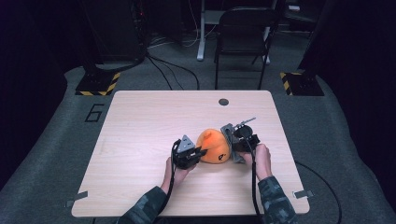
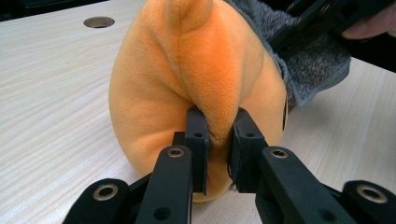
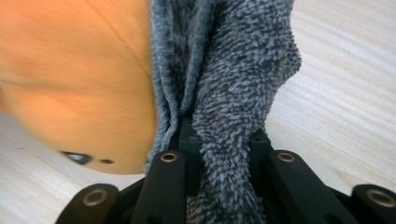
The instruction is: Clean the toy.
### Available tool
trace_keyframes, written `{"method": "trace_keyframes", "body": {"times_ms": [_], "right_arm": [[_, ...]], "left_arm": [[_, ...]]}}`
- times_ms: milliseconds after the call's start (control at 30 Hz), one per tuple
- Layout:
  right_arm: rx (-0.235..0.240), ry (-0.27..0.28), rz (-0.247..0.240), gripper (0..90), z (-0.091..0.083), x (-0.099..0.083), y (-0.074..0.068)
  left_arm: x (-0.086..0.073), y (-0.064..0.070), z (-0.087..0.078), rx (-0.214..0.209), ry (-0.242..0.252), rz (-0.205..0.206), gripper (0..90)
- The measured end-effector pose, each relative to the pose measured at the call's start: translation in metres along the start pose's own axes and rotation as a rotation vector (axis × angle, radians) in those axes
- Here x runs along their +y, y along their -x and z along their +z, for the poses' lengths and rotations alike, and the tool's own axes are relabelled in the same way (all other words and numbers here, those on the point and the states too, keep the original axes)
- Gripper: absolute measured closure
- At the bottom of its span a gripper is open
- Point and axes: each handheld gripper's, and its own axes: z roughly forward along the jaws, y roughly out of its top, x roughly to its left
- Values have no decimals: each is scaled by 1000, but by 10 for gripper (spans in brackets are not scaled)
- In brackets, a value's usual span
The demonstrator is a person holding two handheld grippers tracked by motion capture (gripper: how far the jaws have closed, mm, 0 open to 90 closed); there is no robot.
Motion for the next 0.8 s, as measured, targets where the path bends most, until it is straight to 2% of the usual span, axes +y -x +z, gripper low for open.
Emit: {"method": "trace_keyframes", "body": {"times_ms": [167,267,367,433,500,533,600,667,733,800], "right_arm": [[-8,-38,8,750,9,-3,7],[-8,-24,7,749,3,-2,9],[-20,47,-2,749,-19,4,7],[-1,130,-22,748,-38,9,-1],[37,172,-34,749,-49,12,-11],[54,188,-55,749,-53,14,-18],[73,183,-87,749,-51,16,-28],[72,145,-106,754,-41,17,-34],[46,116,-106,761,-26,14,-36],[44,106,-105,765,-20,13,-36]], "left_arm": [[0,-1,-1,-12,-6,3,796],[0,-2,-1,-6,2,2,796],[0,-3,-2,-14,-4,6,795],[0,-2,-1,-7,4,9,795],[0,-1,-1,-8,3,10,794],[0,-1,-1,-8,3,10,793],[0,-2,-1,-9,5,9,792],[0,-2,-1,-11,-6,11,789],[-1,-1,1,-1,-7,15,778],[-1,-1,2,-6,-7,9,761]]}}
